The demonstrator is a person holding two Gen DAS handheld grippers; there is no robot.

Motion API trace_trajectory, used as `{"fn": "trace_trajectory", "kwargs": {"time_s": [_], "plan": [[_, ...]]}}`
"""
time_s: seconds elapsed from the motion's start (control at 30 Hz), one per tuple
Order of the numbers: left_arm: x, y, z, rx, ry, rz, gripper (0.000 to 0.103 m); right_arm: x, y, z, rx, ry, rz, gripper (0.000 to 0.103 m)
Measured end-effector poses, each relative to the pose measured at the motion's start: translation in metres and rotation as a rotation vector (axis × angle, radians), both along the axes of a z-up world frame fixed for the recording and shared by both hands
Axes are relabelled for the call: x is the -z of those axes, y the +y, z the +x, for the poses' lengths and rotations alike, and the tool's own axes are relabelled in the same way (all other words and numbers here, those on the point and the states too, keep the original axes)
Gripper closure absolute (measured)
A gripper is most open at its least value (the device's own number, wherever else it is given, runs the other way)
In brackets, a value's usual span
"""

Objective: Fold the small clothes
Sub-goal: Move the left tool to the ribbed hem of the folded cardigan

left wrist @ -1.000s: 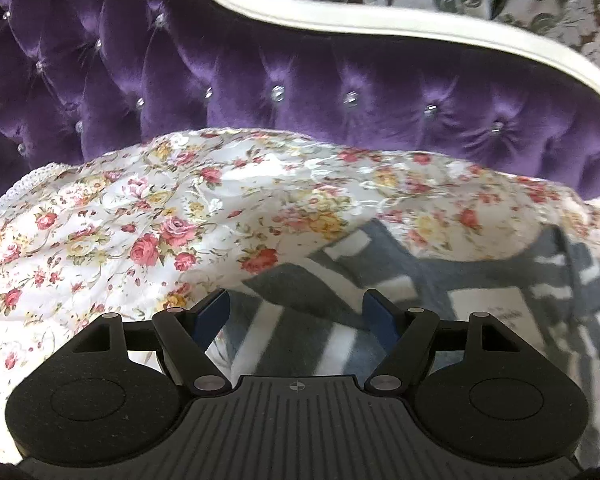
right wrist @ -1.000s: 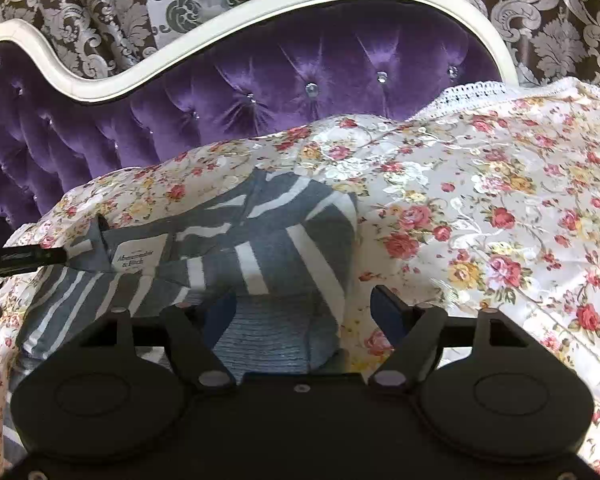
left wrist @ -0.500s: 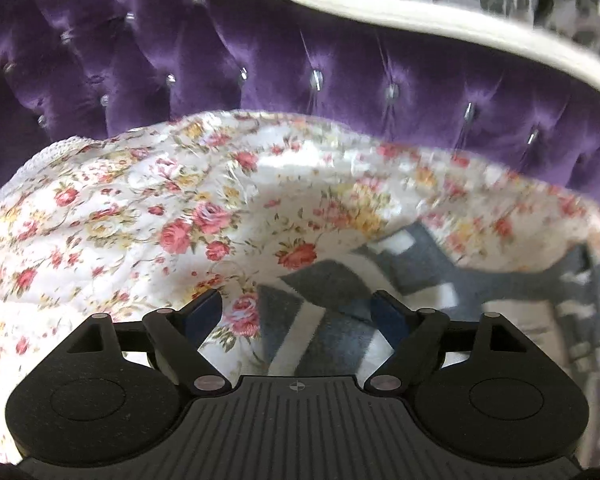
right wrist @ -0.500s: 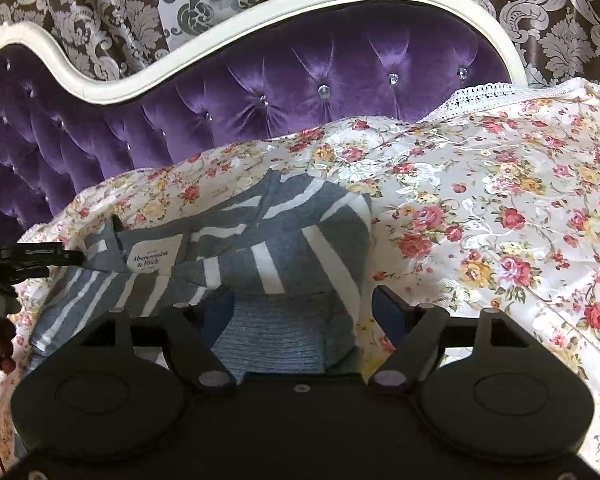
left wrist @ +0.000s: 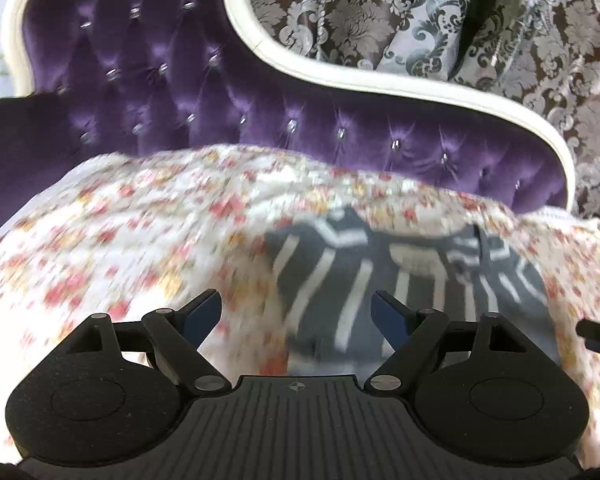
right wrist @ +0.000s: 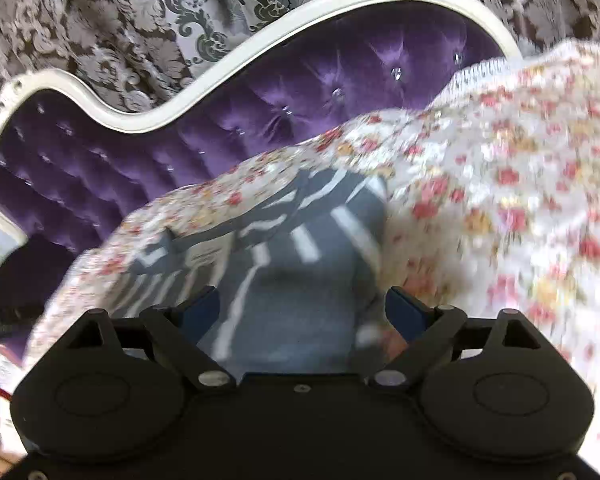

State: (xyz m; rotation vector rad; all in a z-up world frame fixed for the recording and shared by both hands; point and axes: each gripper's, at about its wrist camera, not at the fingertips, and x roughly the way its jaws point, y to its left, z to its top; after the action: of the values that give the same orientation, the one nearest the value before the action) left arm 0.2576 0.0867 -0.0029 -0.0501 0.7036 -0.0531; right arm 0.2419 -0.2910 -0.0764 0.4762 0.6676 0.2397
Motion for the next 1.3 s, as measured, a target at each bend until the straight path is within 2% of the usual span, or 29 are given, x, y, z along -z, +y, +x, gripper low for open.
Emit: {"fn": "trace_trajectory", "kwargs": {"time_s": [0.17,0.3,0.37,0.53,0.63,0.97,1.3], "plan": [[0.005,0.003,-0.054,0.026,0.008,0.027,0.022,-0.003,0.003,-0.048,-0.042,0.037,0.005,0.011],[0.018,0.008,-0.087,0.076,0.036,-0.036,0.022,-0.002,0.001,-0.084,-0.071,0.083,0.034,0.011],[0.029,0.009,-0.102,0.093,0.077,-0.070,0.022,-0.001,0.000,-0.101,-0.086,0.105,0.039,0.011],[0.054,0.011,-0.132,0.123,0.143,-0.095,0.022,0.004,-0.002,-0.131,-0.101,0.139,0.041,0.011],[0.063,0.012,-0.143,0.137,0.171,-0.127,0.022,0.010,-0.002,-0.139,-0.092,0.168,0.026,0.011],[0.079,0.015,-0.157,0.163,0.216,-0.143,0.022,0.023,-0.005,-0.145,-0.089,0.236,0.019,0.011],[0.089,0.005,-0.157,0.197,0.239,-0.113,0.022,0.033,-0.004,-0.139,-0.124,0.292,0.034,0.011]]}}
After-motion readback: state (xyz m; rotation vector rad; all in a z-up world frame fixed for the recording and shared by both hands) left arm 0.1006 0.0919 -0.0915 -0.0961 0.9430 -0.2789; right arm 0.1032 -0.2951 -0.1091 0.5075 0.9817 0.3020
